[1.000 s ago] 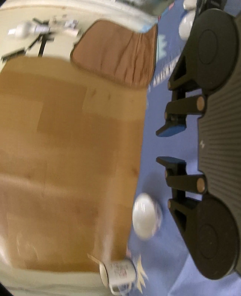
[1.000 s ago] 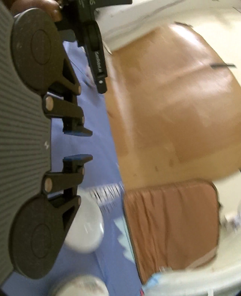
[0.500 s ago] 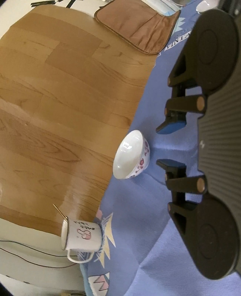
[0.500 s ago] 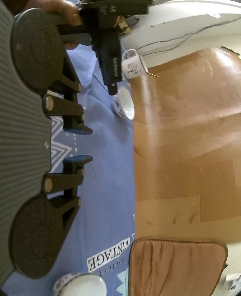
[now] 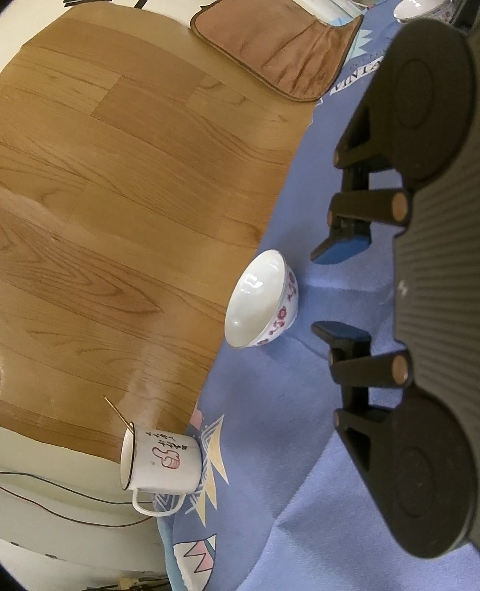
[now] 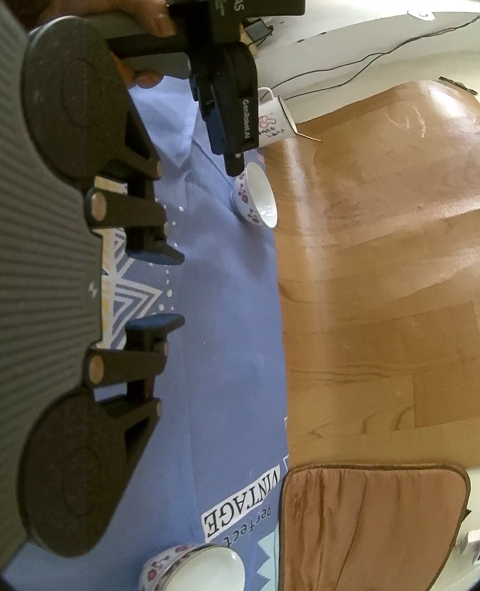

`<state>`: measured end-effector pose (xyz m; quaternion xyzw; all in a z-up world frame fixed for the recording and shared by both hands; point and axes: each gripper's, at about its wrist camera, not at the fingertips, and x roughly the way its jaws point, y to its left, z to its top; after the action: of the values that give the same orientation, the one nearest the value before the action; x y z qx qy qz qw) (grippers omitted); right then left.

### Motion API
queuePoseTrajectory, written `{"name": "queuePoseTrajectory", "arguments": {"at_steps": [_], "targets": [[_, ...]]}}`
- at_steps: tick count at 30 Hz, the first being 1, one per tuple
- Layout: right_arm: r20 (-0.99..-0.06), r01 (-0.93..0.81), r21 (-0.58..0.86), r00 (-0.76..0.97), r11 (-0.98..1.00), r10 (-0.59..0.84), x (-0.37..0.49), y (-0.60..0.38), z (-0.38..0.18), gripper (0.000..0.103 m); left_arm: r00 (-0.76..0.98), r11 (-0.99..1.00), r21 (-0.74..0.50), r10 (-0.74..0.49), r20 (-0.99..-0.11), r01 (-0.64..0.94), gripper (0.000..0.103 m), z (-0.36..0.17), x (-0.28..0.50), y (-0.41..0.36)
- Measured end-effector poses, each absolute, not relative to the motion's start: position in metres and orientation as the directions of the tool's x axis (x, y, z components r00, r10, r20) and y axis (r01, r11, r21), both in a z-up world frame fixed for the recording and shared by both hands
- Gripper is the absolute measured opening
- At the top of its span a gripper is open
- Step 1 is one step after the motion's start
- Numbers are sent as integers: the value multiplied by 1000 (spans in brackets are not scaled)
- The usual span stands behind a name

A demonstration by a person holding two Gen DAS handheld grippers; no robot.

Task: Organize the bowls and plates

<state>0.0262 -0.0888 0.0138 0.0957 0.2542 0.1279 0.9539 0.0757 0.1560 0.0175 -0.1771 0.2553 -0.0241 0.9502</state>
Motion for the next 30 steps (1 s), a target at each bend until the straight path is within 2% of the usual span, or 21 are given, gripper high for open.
{"name": "queuePoseTrajectory", "arguments": {"at_steps": [30], "targets": [[-434, -175, 278, 854, 944, 287, 17, -92, -5, 32, 891, 948, -316, -125, -436, -21, 47, 21, 70, 152]]}}
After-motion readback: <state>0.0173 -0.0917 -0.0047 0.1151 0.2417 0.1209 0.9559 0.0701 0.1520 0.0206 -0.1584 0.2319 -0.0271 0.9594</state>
